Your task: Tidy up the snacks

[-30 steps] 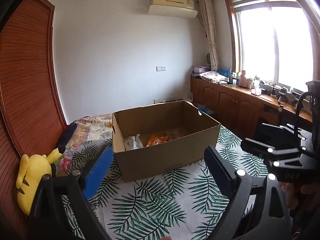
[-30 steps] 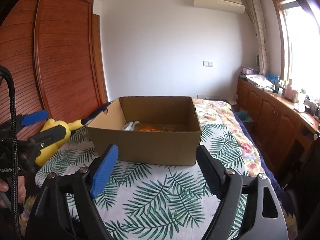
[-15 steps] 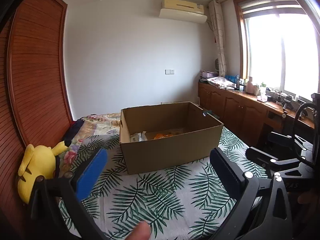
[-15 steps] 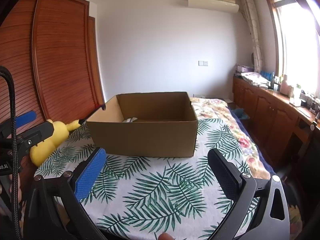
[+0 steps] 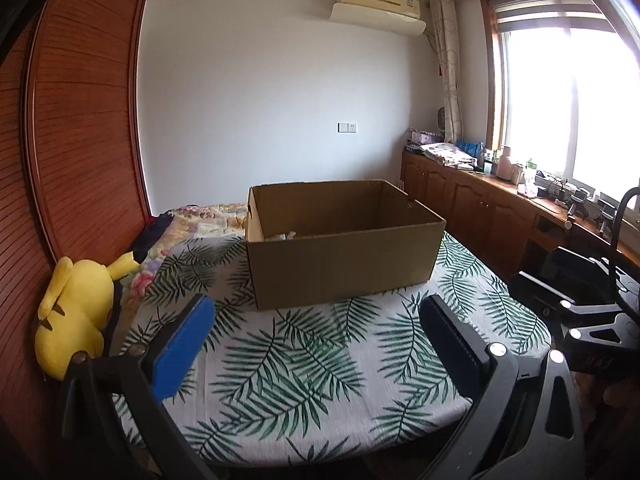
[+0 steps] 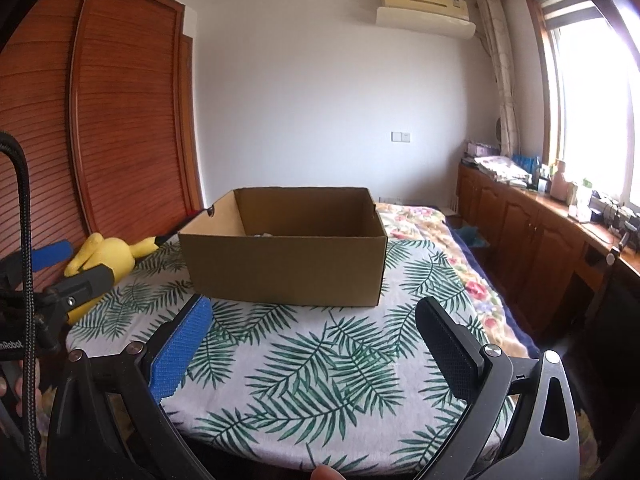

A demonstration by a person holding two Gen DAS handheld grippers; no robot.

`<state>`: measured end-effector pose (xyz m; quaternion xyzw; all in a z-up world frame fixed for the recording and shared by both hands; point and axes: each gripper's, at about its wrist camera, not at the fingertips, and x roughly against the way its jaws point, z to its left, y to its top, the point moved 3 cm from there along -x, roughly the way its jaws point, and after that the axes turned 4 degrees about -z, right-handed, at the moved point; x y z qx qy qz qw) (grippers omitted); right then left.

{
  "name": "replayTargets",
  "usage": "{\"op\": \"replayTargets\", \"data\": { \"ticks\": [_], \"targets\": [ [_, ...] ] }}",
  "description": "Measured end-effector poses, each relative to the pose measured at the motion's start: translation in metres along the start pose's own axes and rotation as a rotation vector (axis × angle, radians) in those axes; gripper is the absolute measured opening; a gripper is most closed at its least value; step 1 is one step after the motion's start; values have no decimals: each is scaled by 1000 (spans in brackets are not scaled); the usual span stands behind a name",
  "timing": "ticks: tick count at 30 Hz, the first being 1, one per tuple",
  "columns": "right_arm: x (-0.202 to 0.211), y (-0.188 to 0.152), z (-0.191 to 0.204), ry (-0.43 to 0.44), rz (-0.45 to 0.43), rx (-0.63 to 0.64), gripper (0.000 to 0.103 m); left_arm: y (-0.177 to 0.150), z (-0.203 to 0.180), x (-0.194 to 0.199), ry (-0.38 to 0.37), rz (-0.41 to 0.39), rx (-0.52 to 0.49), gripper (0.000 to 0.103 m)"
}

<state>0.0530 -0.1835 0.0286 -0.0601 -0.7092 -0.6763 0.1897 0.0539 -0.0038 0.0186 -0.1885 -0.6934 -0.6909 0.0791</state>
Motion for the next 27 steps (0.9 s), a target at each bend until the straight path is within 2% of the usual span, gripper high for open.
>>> {"op": "replayTargets", "data": {
  "ticks": [9, 27],
  "targets": [
    [7, -9, 10, 0, -2, 7, 103, -13, 0, 5, -2, 16, 1, 103],
    [4, -16, 8, -15, 4, -2, 103, -14, 9, 10, 19, 9, 15, 103]
  ]
}}
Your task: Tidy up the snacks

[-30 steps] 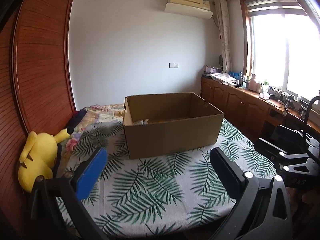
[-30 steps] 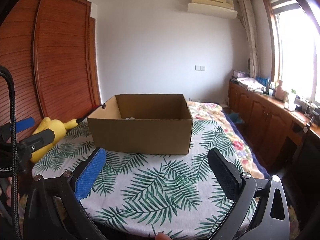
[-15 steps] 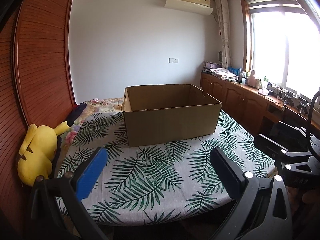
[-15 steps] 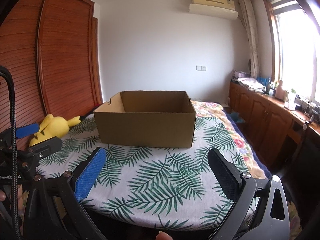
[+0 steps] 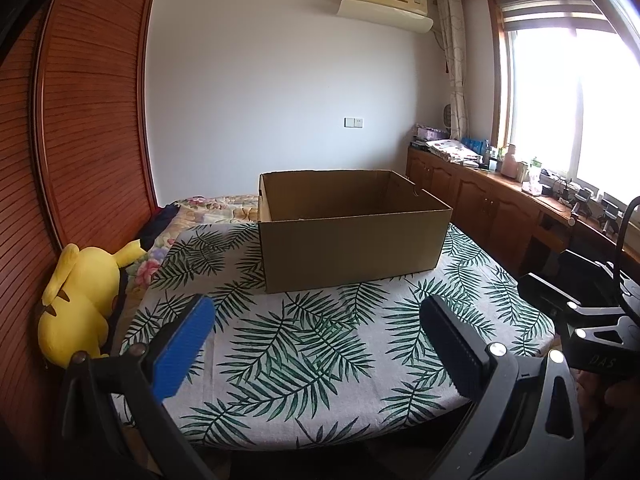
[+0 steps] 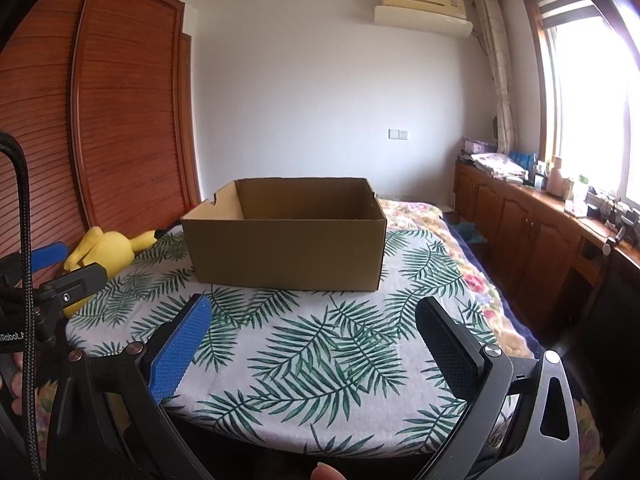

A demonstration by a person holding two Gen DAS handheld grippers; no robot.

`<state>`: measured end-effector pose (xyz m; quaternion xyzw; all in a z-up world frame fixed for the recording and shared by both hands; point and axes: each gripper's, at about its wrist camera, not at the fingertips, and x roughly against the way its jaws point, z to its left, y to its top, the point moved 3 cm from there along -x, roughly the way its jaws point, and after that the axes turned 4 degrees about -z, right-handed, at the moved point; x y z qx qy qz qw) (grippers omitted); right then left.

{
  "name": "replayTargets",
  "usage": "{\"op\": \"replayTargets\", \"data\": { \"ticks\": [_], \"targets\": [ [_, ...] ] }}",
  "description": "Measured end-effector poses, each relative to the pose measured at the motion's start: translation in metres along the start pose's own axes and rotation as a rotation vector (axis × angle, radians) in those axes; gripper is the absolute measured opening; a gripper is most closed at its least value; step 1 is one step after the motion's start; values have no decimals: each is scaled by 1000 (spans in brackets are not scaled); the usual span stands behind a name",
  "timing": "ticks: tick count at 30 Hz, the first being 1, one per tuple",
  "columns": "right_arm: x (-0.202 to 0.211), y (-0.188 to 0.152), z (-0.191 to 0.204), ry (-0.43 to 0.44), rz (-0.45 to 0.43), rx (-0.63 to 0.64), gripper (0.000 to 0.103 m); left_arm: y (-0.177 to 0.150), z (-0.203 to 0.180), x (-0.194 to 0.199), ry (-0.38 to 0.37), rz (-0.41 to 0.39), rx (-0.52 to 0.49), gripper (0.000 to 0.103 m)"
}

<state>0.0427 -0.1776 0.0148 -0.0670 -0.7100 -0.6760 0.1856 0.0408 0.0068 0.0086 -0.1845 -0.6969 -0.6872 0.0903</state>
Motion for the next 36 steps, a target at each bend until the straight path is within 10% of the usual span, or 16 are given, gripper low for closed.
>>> {"op": "replayTargets", "data": {
  "ticks": [36],
  "targets": [
    [3, -1, -3, -16, -10, -3, 103, 3, -3, 3, -5, -9, -4, 103]
  ]
}}
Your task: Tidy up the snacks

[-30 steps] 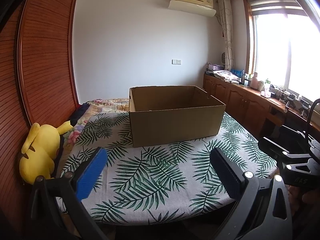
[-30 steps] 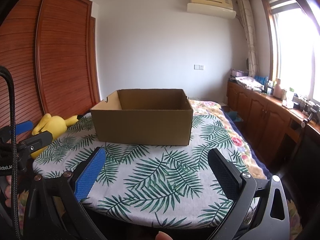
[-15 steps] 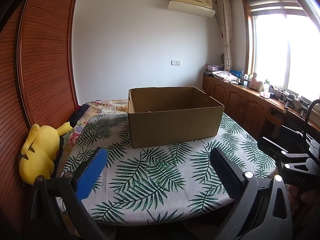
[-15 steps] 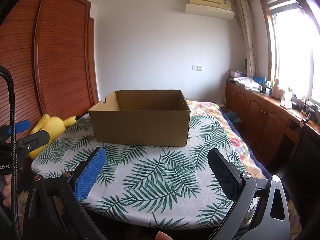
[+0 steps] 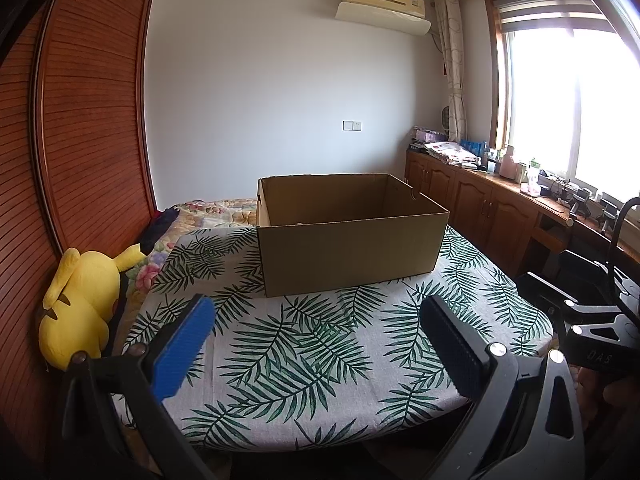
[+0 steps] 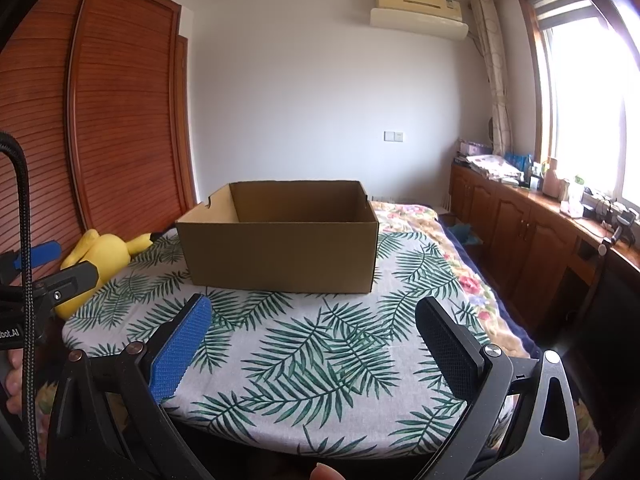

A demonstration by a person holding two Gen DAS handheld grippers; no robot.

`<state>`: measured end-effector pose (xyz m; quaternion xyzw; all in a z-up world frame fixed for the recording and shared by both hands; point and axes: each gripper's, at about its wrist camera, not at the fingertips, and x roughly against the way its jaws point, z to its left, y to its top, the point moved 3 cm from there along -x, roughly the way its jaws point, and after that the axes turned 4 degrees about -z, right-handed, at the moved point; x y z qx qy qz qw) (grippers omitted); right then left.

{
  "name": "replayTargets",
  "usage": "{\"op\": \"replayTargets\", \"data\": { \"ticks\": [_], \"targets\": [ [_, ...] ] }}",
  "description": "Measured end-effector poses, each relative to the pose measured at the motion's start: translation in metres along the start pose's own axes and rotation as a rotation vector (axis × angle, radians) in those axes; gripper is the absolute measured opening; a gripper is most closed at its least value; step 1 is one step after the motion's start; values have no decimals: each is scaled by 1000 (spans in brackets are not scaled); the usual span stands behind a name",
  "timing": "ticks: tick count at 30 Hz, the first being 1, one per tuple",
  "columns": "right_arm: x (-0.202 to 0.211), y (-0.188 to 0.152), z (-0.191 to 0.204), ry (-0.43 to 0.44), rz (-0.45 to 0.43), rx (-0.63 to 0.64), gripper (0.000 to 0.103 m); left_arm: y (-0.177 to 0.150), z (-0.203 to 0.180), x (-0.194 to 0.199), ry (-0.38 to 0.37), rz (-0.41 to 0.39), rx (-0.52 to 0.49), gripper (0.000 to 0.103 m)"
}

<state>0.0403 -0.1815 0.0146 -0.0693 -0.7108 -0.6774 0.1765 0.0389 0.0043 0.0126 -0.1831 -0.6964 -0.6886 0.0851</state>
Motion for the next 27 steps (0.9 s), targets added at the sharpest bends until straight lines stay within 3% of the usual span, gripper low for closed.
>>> {"op": "replayTargets", "data": {
  "ticks": [27],
  "targets": [
    [-1, 1, 1, -8, -4, 2, 103, 0, 2, 1, -3, -1, 1, 103]
  ]
}}
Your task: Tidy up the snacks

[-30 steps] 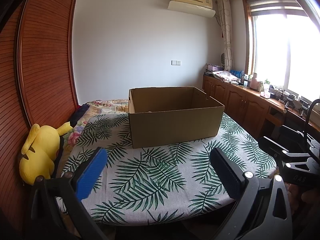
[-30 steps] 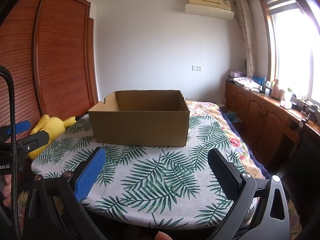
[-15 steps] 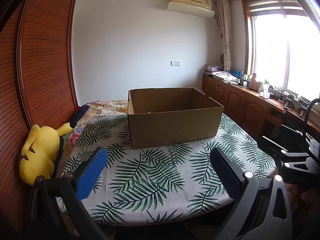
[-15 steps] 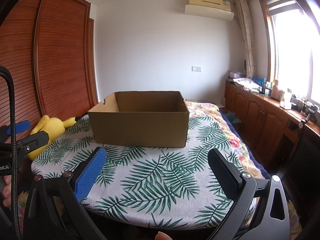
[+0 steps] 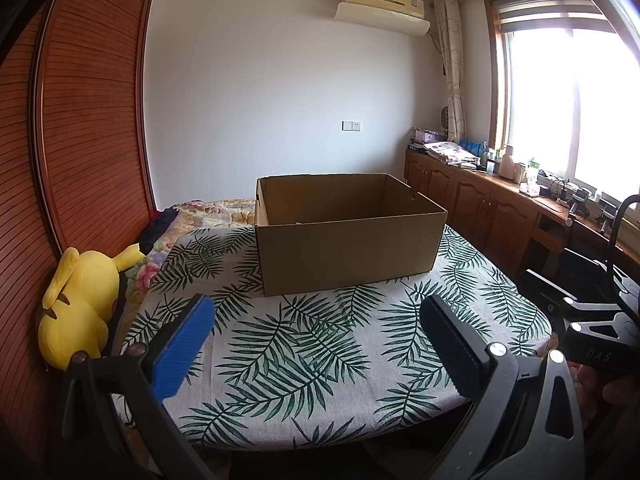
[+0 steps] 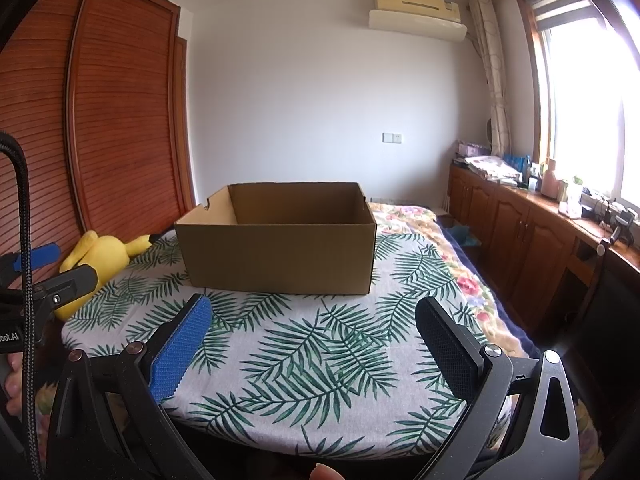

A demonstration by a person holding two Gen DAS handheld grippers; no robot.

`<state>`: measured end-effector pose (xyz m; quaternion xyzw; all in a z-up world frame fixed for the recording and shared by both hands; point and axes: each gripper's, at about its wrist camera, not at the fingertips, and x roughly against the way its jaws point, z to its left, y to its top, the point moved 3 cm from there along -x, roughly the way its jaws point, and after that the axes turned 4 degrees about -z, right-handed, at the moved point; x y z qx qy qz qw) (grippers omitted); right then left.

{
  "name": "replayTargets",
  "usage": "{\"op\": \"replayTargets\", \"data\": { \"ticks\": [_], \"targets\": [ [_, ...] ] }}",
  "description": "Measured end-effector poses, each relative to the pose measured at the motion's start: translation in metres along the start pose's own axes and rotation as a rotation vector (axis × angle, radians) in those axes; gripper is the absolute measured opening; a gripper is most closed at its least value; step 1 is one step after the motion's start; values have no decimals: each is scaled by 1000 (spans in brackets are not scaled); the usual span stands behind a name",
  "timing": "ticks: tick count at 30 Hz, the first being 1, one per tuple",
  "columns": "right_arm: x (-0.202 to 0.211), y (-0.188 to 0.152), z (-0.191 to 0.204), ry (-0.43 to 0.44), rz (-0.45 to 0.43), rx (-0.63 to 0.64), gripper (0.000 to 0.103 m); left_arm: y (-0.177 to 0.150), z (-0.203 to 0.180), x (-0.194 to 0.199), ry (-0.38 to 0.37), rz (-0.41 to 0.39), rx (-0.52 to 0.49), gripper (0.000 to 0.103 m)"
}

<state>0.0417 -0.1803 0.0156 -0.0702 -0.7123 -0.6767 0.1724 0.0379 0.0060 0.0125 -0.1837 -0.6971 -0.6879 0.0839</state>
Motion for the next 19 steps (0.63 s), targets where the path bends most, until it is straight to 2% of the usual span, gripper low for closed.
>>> {"op": "replayTargets", "data": {
  "ticks": [19],
  "targets": [
    [1, 0, -3, -9, -6, -8, 103, -1, -3, 0, 0, 5, -3, 103]
  ]
}}
